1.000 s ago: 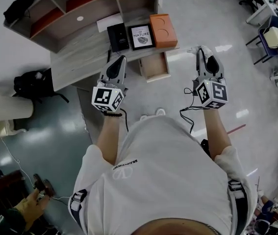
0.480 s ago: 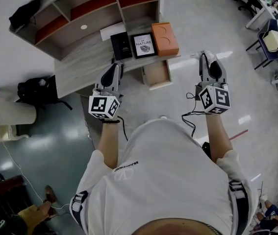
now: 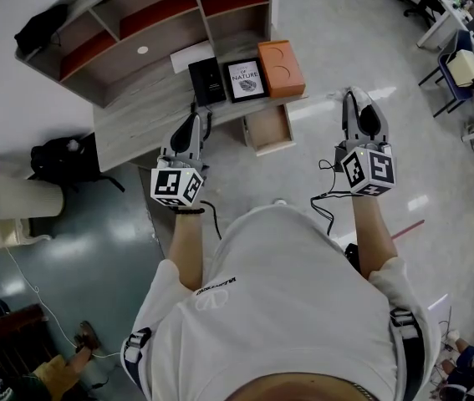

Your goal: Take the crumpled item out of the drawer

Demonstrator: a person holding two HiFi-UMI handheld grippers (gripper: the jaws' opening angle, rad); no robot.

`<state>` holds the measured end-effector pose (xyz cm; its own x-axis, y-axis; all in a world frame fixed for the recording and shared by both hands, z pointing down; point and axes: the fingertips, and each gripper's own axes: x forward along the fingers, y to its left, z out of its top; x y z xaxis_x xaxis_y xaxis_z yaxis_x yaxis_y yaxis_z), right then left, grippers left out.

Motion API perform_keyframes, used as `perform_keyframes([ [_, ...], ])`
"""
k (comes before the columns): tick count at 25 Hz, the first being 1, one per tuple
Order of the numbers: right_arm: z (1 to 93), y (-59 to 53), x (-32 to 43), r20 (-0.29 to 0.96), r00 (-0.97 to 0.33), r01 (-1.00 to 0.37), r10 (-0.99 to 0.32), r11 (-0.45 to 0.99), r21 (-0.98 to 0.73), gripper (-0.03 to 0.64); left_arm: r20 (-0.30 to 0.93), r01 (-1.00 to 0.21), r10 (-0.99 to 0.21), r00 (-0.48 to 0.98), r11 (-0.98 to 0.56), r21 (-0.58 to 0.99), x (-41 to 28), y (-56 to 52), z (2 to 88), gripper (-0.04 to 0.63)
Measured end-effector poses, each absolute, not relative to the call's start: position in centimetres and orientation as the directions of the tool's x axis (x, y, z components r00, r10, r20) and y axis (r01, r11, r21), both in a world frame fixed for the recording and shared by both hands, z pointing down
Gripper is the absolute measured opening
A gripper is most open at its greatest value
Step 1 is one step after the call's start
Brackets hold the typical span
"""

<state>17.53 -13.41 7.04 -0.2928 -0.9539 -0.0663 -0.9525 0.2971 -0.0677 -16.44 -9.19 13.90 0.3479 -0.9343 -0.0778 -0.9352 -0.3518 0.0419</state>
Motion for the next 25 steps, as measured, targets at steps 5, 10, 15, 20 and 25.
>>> perform_keyframes([
  [5, 6.96, -13.15, 17.52, -0.068, -0.284, -0.955, -0.956, 0.288, -0.07, 0.11, -0.08, -0.933, -0.932, 0.354, -0.358, 0.041, -16.43, -9.11, 13.68, -0.002],
  [10, 6.93, -13.02, 17.68, -0.065, -0.276, -0.957, -0.959, 0.28, -0.067, 0.106, -0.084, -0.931, -0.93, 0.358, -0.362, 0.043, -16.26, -9.05, 13.58, -0.002],
  [15, 6.68, -12.82, 17.81, -0.069, -0.275, -0.957, -0.959, 0.28, -0.074, 0.103, -0.087, -0.929, -0.928, 0.362, -0.367, 0.048, -15.86, -8.89, 13.55, -0.002],
  [20, 6.83, -12.92, 17.77, -0.062, -0.273, -0.958, -0.96, 0.277, -0.074, 0.103, -0.084, -0.927, -0.927, 0.366, -0.371, 0.053, -15.8, -8.94, 13.76, -0.002],
  [25, 7.01, -12.81, 17.97, -0.056, -0.27, -0.959, -0.961, 0.274, -0.075, 0.102, -0.081, -0.927, -0.926, 0.368, -0.372, 0.053, -15.7, -8.88, 13.89, -0.002],
])
